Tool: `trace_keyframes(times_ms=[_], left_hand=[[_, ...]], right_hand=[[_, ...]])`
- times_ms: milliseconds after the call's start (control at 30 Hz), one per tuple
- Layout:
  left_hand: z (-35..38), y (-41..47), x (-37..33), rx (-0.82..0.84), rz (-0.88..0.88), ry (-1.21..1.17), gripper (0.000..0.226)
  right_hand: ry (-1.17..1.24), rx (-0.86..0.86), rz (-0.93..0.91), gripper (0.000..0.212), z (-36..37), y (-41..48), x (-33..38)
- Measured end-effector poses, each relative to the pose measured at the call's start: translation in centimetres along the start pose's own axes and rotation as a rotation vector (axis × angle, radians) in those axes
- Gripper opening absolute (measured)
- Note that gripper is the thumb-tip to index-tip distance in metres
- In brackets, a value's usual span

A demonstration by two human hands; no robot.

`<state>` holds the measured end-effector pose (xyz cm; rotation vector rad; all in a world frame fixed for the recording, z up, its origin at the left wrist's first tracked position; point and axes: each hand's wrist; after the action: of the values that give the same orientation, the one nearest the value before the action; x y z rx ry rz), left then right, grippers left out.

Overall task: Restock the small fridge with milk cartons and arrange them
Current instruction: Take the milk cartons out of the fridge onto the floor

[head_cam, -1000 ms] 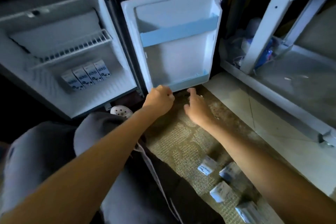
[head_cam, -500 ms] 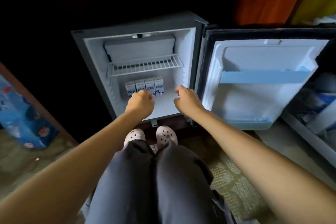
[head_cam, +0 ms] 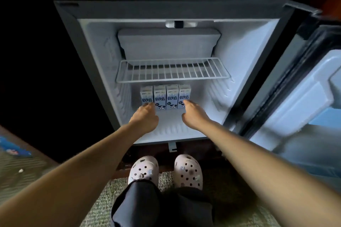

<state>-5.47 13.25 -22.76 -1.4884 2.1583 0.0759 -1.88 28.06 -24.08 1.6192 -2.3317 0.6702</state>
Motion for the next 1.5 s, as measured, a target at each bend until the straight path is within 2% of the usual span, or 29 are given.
trace_keyframes(times_ms=[167,433,567,633,700,800,867,933,1000,1100,1200,1367,1500], left_hand=[[1.8,5.3,2.4,0.010,-0.041,-0.050,0.054],[4.4,11.1,4.5,-0.144,0.031,0.078,0.077],[4.8,12.7,6.0,-0.122,0.067,0.214,0.092],[5.2,12.5,6.2,-0.172,0.084,0.235,0.093],[5.8,11.6,6.1,-0.230,0.096,0.242,0.085],[7.0,9.7,6.8,-0.341,0.143,0.376,0.067],[7.6,9.3,7.5,-0.452,0.176,0.507,0.059],[7.3,9.6,7.6,-0.469,0.117,0.513,0.058],[6.6,10.3,7.3,-0.434,0.103,0.474,0.067],[6.9,11.5,7.0,-0.262,0.149,0.436,0.056],[7.1,11.1,6.6,-0.191,0.083,0.384,0.043],[6.0,8.7,5.5,-0.172,0.012,0.346,0.040],[3.4,4.5,4.2,-0.154,0.098,0.277,0.034]], right_hand=[[-0.100,0.042,-0.013,0.064,1.8,5.2,-0.8],[-0.179,-0.037,0.026,0.083,3.2,10.6,-2.1],[-0.291,-0.066,-0.030,0.082,3.8,11.4,-3.3],[-0.316,-0.127,-0.074,0.082,4.1,11.2,-3.9],[-0.317,-0.198,-0.113,0.078,4.7,10.9,-4.5],[-0.386,-0.482,-0.252,0.062,6.2,10.6,-5.8],[-0.342,-0.623,-0.249,0.057,7.0,10.8,-6.8],[-0.255,-0.608,-0.181,0.062,6.8,11.1,-6.8],[-0.233,-0.455,-0.104,0.061,6.1,11.4,-6.4],[-0.316,-0.293,-0.122,0.046,5.8,11.6,-6.4],[-0.295,-0.297,-0.154,0.040,5.5,10.8,-6.4],[-0.247,-0.287,-0.142,0.040,4.4,8.2,-5.9],[-0.222,-0.221,-0.105,0.043,2.9,3.8,-5.6]])
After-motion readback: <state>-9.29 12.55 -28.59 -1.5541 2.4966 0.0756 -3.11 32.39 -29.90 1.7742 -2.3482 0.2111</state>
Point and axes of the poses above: each hand's wrist, its own y-axis towards the middle knuckle, its own z-axis out of the palm, x = y × z, and after that the axes turned 4 degrees about z, right-handed
